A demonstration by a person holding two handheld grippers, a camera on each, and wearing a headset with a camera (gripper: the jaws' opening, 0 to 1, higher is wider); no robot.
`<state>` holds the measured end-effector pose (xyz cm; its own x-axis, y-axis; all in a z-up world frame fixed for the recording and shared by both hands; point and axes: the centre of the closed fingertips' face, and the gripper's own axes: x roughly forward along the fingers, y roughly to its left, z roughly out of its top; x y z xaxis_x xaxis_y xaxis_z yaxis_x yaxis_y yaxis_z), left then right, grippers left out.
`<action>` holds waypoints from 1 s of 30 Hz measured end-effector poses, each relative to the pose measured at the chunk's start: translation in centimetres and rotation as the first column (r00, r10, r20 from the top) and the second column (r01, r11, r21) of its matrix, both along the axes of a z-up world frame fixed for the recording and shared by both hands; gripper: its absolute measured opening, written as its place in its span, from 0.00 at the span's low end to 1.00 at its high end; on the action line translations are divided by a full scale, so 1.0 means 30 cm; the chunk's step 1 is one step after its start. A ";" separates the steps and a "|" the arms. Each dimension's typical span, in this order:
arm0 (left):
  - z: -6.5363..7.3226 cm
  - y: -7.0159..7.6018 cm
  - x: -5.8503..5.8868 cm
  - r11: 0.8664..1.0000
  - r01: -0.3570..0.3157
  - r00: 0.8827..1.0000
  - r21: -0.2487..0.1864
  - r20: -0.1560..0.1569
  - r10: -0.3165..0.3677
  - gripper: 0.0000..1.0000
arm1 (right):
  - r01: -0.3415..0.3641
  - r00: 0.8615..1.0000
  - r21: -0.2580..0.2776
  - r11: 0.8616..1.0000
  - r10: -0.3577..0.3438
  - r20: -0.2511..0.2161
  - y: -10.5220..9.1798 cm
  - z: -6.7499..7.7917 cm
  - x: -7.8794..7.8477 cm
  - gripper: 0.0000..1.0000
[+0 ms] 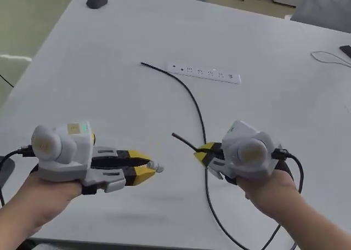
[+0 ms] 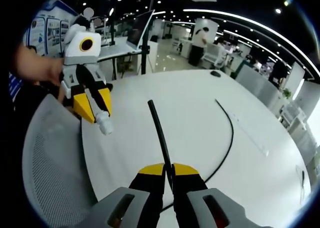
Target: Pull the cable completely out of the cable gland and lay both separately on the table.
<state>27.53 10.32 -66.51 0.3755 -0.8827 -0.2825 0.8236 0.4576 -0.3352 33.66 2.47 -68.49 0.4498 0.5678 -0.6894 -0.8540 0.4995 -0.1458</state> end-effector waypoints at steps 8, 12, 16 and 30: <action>-0.066 0.057 -0.022 1.000 -0.020 1.000 0.017 -0.015 0.020 0.15 | -0.052 0.998 -0.013 0.999 0.052 -0.029 0.091 -0.030 0.024 0.00; -0.095 0.089 -0.025 0.999 -0.040 0.999 0.016 -0.028 0.041 0.15 | -0.081 0.996 -0.013 0.997 0.081 -0.036 0.144 -0.050 0.033 0.00; -0.127 0.113 -0.027 0.998 -0.054 0.998 0.026 -0.035 0.055 0.15 | -0.103 0.993 -0.008 0.995 0.102 -0.051 0.204 -0.072 0.037 0.00; -0.231 0.177 -0.029 0.995 -0.086 0.994 0.053 -0.062 0.090 0.15 | -0.162 0.977 -0.035 0.986 0.156 -0.143 0.323 -0.237 0.067 0.00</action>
<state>26.66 15.62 -73.43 0.4307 -0.8312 -0.3516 0.7567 0.5449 -0.3611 35.68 12.17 -75.62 0.2542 0.5902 -0.7662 -0.9355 0.3511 -0.0399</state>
